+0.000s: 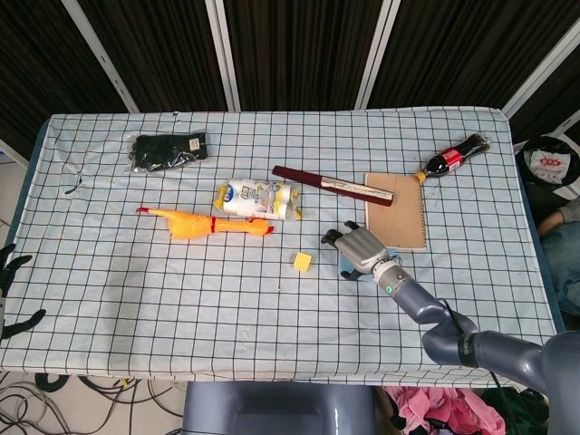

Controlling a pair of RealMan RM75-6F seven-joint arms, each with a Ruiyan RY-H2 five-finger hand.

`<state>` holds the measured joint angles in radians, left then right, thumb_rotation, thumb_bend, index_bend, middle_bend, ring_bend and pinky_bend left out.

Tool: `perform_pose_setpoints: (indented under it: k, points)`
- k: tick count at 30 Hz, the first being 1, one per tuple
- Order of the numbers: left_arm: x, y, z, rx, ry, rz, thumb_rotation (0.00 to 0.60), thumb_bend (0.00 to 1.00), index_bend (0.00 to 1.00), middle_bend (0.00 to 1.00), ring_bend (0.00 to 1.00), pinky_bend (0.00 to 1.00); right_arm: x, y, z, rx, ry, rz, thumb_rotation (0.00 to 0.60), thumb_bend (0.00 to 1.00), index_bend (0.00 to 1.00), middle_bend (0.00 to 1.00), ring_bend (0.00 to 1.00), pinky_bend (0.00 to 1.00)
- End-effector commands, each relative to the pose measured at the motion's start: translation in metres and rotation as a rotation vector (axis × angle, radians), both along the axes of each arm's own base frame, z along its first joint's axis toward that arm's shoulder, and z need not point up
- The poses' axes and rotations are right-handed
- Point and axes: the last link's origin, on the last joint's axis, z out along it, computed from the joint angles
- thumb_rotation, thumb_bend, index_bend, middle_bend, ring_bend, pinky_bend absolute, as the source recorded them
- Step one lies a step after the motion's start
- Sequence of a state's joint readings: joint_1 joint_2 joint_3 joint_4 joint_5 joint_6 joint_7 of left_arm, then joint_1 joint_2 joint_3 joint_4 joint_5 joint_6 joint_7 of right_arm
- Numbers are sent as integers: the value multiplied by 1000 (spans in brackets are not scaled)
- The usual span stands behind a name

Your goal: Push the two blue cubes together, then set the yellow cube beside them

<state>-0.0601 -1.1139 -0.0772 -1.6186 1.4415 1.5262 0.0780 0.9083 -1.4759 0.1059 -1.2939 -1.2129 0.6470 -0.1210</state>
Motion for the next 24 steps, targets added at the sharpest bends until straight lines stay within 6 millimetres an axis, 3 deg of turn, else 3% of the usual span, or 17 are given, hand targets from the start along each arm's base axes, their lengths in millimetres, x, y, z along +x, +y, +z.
perform_pose_setpoints:
  k: [1,24]
  points:
    - [0,0,0,0,-1,0,600,41,209,71,0,0,0,0,0,-1,3,1,600,225,175,130,404,92]
    - [0,0,0,-1,-1,1,600,41,210,71,0,0,1,3,3,0,28,-1,600,201,135,84,339,92]
